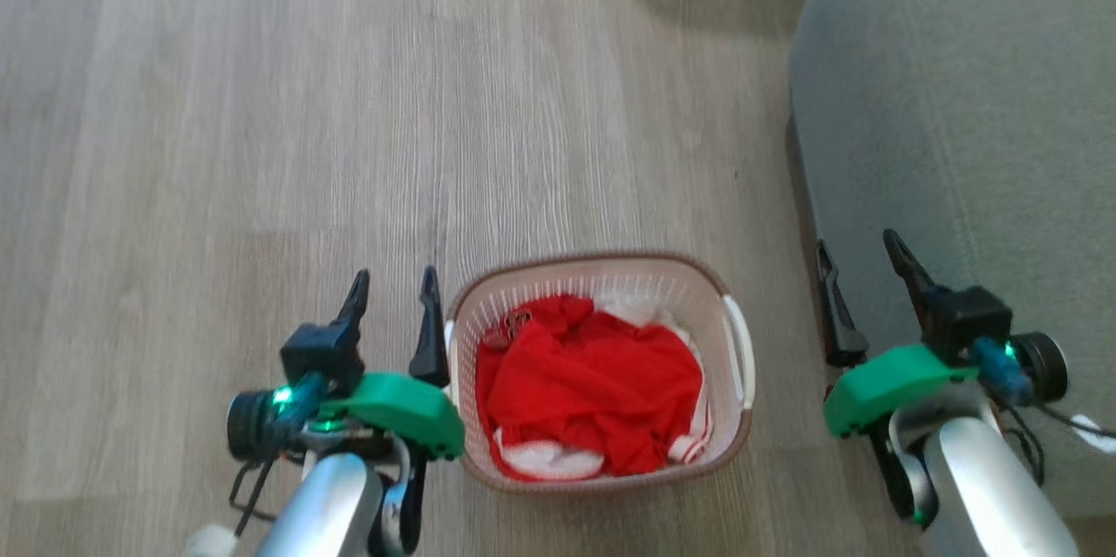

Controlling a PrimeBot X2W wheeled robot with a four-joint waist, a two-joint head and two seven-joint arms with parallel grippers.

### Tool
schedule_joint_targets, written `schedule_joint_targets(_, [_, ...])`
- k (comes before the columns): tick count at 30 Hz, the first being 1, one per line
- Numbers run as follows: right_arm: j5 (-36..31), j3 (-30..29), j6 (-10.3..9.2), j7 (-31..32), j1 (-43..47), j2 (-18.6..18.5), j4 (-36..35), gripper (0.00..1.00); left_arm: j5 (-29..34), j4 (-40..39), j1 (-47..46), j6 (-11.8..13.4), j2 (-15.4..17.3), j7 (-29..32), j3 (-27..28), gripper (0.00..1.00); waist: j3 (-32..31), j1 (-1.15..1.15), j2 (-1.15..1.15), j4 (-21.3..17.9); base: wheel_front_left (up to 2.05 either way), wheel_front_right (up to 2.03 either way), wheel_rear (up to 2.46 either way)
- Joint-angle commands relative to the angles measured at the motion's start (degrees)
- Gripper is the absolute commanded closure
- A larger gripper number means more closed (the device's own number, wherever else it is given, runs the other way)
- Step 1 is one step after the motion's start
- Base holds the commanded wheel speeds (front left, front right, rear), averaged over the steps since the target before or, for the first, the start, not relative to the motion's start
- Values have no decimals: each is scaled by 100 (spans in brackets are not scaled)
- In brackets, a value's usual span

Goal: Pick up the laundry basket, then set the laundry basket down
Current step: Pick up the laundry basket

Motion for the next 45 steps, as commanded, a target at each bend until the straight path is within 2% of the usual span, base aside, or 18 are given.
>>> schedule_joint_targets(1, [94,131,41,-70,-208,-103,-46,0,-59,-50,-270,15,-14,-37,84,0,375,-1,0,25,0,0,0])
schedule_joint_targets(7, [291,366,41,-70,-739,-327,510,0,-439,660,-850,-141,-14,-37,-190,0,1097,-1,0,31,0,0,0])
schedule_joint_targets(10, [442,490,41,-70,-1030,-383,829,0,-429,1069,-1224,-160,-14,-37,-309,0,1488,-1,0,39,0,0,0])
schedule_joint_targets(20, [1109,1125,41,2,-2097,-375,2163,0,-877,2456,-2286,-322,-14,-37,-746,0,2481,-1,0,79,0,0,0])
schedule_joint_targets(27, [1411,1419,41,242,-2696,-209,2960,0,-1431,3334,-2780,-538,-14,-37,-1312,0,2873,-1,0,93,0,0,0])
schedule_joint_targets(32, [1729,1651,41,481,-2934,-132,3348,0,-1996,3909,-3134,-724,-14,-14,-1969,0,3095,-1,0,104,0,0,0])
schedule_joint_targets(40, [2082,2097,41,835,-3211,-191,3697,0,-2734,4385,-3649,-675,-14,414,-2764,0,3390,-1,0,84,0,0,0])
schedule_joint_targets(45, [2270,2297,41,959,-3314,-222,3773,0,-2968,4537,-3854,-607,-14,574,-3040,0,3497,-1,0,65,0,0,0])
